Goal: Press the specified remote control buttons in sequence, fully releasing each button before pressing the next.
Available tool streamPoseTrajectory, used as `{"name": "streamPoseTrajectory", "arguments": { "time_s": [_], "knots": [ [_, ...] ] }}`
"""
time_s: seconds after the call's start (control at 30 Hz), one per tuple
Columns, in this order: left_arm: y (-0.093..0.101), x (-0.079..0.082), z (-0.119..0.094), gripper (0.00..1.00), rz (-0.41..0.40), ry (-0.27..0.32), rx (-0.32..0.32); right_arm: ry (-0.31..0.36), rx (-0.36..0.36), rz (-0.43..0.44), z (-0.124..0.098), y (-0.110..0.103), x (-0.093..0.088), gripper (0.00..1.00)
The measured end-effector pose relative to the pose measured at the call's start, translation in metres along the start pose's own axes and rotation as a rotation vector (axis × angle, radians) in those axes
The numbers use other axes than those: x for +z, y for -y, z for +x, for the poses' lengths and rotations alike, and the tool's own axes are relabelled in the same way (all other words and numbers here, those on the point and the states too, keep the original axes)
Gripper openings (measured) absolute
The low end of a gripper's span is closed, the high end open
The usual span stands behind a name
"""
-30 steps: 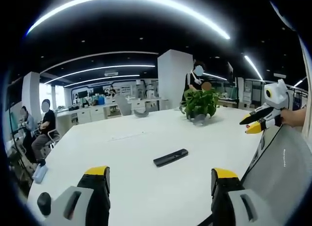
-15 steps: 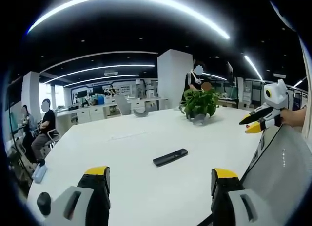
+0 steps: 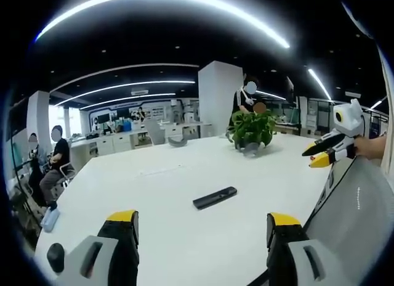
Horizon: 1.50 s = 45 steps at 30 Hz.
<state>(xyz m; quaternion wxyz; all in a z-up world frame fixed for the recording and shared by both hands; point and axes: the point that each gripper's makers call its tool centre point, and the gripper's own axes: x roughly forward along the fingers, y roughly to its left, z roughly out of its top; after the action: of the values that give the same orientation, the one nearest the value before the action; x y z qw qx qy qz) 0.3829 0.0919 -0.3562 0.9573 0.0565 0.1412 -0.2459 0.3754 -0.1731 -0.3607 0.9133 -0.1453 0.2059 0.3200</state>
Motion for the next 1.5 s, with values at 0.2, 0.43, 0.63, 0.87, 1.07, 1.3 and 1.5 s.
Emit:
{"name": "streamPoseTrajectory", "arguments": {
  "time_s": [0.2, 0.43, 0.63, 0.87, 1.07, 1.3, 1.5],
  "knots": [
    [0.0004, -0.0012, 0.0007, 0.89, 0.002, -0.008, -0.002, 0.000, 0.002, -0.002, 0.0001, -0.0004, 0.0003, 0.33],
    [0.0010, -0.0019, 0.0011, 0.89, -0.006, -0.012, -0.006, -0.005, 0.001, -0.009, 0.0002, -0.0006, -0.0002, 0.32],
    [0.0018, -0.0030, 0.0015, 0.89, -0.005, -0.018, -0.012, -0.004, 0.000, -0.003, 0.0000, 0.0003, -0.0007, 0.32],
    [0.0015, -0.0047, 0.0017, 0.89, -0.004, -0.023, -0.015, -0.008, 0.003, -0.010, 0.0006, -0.0007, -0.0012, 0.32],
    [0.0021, -0.0060, 0.0019, 0.89, -0.001, -0.029, -0.018, -0.010, 0.004, -0.013, 0.0008, -0.0012, -0.0016, 0.32],
    [0.0019, -0.0079, 0.0018, 0.89, 0.004, -0.036, -0.020, -0.009, 0.000, -0.010, 0.0003, -0.0009, -0.0012, 0.32],
    [0.0010, -0.0086, 0.0021, 0.90, -0.006, -0.038, -0.019, -0.012, 0.006, -0.017, 0.0006, -0.0024, -0.0009, 0.32]
  ]
}}
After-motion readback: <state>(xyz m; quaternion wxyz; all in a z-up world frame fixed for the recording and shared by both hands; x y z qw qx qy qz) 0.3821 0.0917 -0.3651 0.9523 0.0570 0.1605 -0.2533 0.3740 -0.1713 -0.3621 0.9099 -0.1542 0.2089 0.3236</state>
